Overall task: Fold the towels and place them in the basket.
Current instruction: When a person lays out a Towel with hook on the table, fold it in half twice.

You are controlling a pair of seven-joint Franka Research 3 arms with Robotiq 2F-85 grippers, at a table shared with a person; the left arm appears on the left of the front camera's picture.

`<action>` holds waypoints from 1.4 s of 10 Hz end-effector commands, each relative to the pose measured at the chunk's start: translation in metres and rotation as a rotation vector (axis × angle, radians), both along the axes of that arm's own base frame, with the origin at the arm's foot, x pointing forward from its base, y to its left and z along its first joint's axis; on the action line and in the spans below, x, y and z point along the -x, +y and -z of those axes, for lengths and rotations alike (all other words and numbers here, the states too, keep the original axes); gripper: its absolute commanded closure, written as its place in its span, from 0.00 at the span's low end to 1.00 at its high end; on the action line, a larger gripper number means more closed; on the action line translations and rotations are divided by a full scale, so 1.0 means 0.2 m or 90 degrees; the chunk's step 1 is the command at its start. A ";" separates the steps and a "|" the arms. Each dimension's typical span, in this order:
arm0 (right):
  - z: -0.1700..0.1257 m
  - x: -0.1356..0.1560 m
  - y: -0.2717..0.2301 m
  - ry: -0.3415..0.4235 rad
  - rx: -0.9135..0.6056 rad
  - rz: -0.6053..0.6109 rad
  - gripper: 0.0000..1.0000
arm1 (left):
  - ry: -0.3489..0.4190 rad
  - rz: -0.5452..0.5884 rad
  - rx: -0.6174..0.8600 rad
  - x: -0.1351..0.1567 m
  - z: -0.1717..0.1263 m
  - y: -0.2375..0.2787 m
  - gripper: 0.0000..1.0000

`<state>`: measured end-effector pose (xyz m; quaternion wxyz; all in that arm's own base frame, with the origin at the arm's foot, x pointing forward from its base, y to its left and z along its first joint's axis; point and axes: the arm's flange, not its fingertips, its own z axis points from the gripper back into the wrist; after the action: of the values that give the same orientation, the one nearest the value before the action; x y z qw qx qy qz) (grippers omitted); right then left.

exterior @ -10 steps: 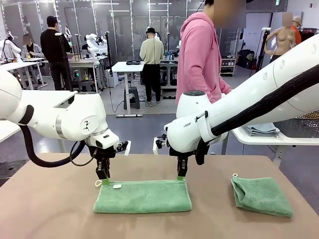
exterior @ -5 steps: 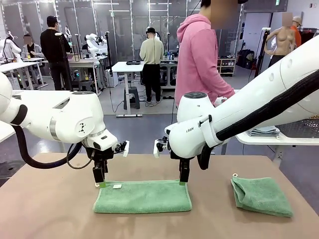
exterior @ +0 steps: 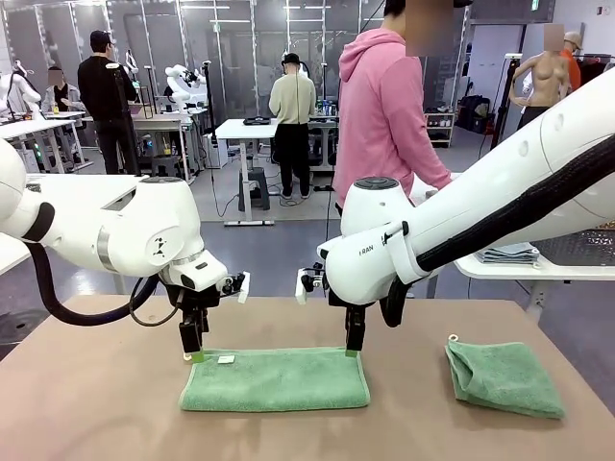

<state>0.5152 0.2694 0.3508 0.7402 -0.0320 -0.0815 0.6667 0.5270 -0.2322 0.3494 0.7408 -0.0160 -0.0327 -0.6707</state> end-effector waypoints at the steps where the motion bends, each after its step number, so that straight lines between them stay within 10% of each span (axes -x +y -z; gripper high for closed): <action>1: 0.00 -0.01 0.00 0.000 -0.001 -0.001 0.00 | 0.001 0.006 -0.001 -0.02 -0.01 0.01 0.00; 5: -0.07 0.20 0.01 -0.077 0.055 0.276 0.00 | -0.016 -0.090 -0.007 0.16 -0.38 0.10 0.00; 11: 0.00 0.40 -0.06 -0.084 -0.164 0.645 0.00 | -0.109 -0.336 0.081 0.95 -1.23 0.33 0.00; 14: 0.05 0.40 -0.10 -0.054 -0.243 0.708 0.00 | -0.166 -0.370 0.058 1.29 -1.51 0.36 0.00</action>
<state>0.4396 0.2479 0.3511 0.9672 0.0255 -0.1863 0.1706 0.2812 -0.1576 0.6478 0.8842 0.0169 -0.1761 -0.4323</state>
